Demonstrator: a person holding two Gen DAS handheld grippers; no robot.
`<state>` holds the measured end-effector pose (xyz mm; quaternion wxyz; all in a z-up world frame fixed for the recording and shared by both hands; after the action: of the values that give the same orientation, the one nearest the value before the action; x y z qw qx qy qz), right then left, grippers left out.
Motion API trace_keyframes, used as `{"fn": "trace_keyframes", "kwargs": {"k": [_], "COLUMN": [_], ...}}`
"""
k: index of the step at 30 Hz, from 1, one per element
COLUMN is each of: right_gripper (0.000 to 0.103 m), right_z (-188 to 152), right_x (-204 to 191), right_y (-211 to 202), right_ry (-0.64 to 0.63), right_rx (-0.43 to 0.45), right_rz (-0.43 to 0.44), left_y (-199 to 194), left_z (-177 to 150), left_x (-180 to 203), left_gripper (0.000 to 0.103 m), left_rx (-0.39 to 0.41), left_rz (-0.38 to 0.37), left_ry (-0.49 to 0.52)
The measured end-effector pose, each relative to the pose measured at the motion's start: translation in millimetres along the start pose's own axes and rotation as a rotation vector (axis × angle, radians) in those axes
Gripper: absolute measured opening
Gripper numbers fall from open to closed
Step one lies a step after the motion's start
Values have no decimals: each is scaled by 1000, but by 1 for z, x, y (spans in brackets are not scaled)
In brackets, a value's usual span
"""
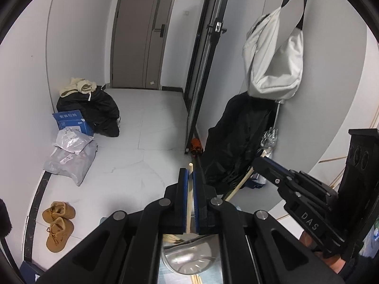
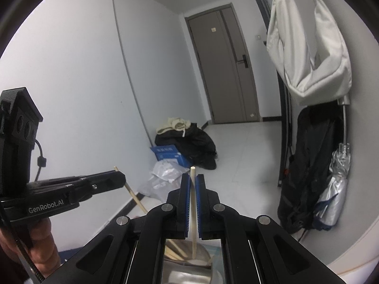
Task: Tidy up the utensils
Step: 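Carry both held chopsticks up above the white holder cup, then open both grippers to drop the chopsticks into the holder cup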
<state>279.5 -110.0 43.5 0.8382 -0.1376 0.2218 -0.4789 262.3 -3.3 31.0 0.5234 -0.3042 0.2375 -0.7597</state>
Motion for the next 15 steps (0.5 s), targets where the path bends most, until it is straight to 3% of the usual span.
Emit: {"fn": "trace_keyframes", "kwargs": {"k": [4,15], "right_gripper": [4,4], "right_z": [-10,-54], "right_x": [6,14], "right_y": [15,50], "right_ry": [-3,2], "right_rx": [-35,-155], "right_rz": [3,30], "left_y": [18,38], "left_z": [-8,-28], "left_x": [-13,-11], "left_gripper": [0,0], "left_rx": [-38,-72], "left_rz": [20,-20], "left_ry": [-39,-70]}}
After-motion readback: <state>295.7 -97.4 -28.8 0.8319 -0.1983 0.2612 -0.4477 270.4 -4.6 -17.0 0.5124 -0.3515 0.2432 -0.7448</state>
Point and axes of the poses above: each gripper's, at about its wrist camera, not at the fingertips, and y roughly the way its jaws point, x to its right, z to its top, the point moved 8 cm from there along y, roughly the way its jaws point, and after that the axes turned 7 degrees about -x, right-handed, at the moved point
